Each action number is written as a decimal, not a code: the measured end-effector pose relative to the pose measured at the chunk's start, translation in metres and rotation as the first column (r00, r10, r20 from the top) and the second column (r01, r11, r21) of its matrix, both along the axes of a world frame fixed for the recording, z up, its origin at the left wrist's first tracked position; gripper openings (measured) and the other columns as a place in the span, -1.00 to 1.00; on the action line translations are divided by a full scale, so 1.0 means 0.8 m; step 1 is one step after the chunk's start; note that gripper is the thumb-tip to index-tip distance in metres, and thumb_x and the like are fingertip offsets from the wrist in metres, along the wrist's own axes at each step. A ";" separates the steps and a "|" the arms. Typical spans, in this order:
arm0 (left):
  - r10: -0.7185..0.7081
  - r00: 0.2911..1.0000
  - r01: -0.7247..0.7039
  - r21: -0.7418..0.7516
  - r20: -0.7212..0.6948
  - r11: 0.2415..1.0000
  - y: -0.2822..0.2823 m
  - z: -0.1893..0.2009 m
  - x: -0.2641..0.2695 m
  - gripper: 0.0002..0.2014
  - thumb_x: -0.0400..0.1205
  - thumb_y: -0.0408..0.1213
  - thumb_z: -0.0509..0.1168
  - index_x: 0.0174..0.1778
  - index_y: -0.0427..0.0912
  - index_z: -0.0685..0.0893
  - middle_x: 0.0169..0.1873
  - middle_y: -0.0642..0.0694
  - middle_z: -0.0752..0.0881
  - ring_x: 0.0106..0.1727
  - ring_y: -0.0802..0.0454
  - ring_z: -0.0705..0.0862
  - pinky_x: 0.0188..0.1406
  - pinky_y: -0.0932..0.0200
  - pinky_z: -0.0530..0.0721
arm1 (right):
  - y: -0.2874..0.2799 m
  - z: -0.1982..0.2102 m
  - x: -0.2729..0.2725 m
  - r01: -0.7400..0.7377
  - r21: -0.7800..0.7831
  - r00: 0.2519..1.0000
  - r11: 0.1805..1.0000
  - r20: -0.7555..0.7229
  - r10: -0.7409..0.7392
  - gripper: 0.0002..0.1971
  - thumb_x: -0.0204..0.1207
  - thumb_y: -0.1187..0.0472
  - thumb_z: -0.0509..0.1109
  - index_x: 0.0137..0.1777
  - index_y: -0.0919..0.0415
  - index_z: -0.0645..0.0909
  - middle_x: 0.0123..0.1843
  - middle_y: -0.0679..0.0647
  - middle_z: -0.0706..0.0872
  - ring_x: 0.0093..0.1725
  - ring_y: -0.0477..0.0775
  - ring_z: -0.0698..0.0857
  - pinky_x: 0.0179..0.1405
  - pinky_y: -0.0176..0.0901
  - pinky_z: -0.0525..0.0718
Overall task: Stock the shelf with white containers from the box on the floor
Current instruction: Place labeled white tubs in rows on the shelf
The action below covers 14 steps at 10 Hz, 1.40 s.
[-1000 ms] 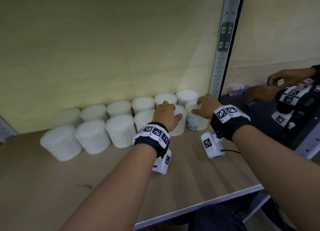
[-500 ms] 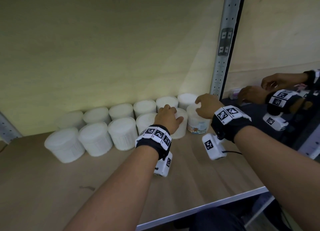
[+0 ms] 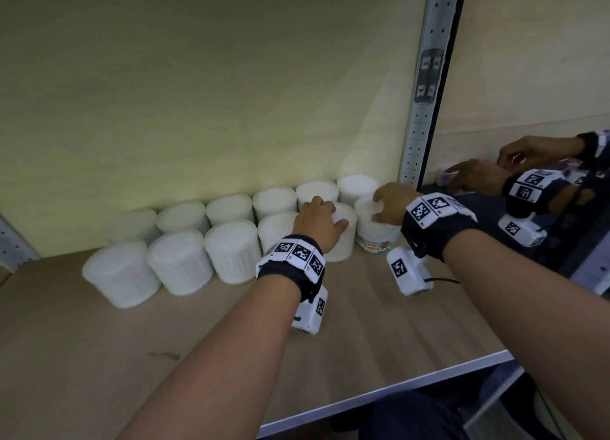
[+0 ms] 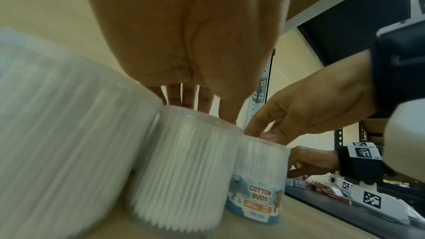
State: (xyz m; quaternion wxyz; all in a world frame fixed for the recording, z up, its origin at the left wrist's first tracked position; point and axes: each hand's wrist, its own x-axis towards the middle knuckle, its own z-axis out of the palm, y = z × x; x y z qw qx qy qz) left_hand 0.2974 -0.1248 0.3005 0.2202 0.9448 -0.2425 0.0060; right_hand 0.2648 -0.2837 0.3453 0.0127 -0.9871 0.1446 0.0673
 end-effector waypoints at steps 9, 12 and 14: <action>-0.096 0.990 0.108 0.118 -0.104 0.987 0.004 0.024 0.004 -0.55 0.69 -0.17 0.23 0.49 -0.23 0.44 0.46 -0.20 0.42 0.46 -0.17 0.44 0.45 -0.01 0.43 | -0.017 0.004 -0.019 -0.173 0.178 0.984 0.969 0.082 0.160 -0.46 0.53 0.45 0.24 0.44 -0.05 0.55 0.55 0.06 0.46 0.45 0.14 0.52 0.36 -0.14 0.52; -0.196 0.969 0.216 0.127 -0.153 0.968 0.011 0.036 0.003 -0.48 0.61 -0.59 0.11 0.50 -0.13 0.44 0.50 -0.14 0.44 0.45 -0.12 0.48 0.28 0.17 0.47 | -0.020 0.003 -0.015 -0.134 0.141 0.990 0.981 0.068 0.125 -0.44 0.54 0.42 0.25 0.54 0.07 0.45 0.58 0.09 0.43 0.52 0.14 0.47 0.49 -0.09 0.45; -0.037 0.997 0.035 0.032 0.068 0.999 0.004 0.026 0.002 -0.62 0.68 -0.17 0.19 0.39 -0.24 0.50 0.35 -0.22 0.48 0.39 -0.19 0.45 0.37 -0.09 0.49 | -0.022 0.003 -0.015 -0.117 0.150 0.992 0.982 0.061 0.109 -0.46 0.56 0.41 0.23 0.53 0.04 0.46 0.56 0.10 0.45 0.49 0.15 0.51 0.47 -0.10 0.48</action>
